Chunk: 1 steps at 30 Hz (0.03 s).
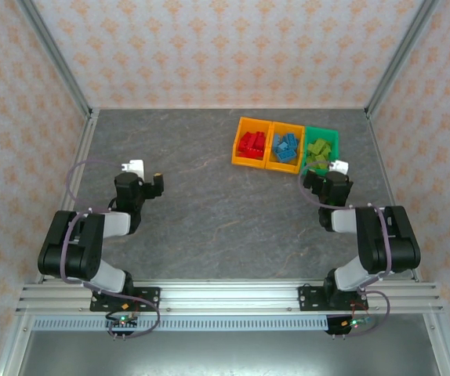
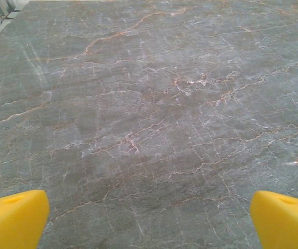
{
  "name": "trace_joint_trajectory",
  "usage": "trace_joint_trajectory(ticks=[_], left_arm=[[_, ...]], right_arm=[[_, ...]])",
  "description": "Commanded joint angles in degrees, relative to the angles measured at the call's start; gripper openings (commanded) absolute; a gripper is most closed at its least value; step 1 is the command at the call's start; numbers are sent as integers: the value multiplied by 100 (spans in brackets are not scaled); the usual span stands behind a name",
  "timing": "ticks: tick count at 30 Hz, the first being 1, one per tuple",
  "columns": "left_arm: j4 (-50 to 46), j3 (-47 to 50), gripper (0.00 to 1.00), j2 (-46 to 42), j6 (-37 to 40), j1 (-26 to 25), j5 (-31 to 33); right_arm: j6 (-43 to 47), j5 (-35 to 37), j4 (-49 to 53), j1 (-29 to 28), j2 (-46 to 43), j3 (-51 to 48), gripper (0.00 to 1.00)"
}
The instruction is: Sort the legos into containers by color
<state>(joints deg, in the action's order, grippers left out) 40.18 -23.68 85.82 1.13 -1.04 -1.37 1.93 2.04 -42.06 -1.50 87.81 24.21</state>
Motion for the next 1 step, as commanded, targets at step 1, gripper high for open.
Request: trace_joint_trajectory(ticks=[1], left_arm=[[209,-102,100,8,-20,-19,198]], right_arm=[[97,-64,-197,0,-89,-14,99]])
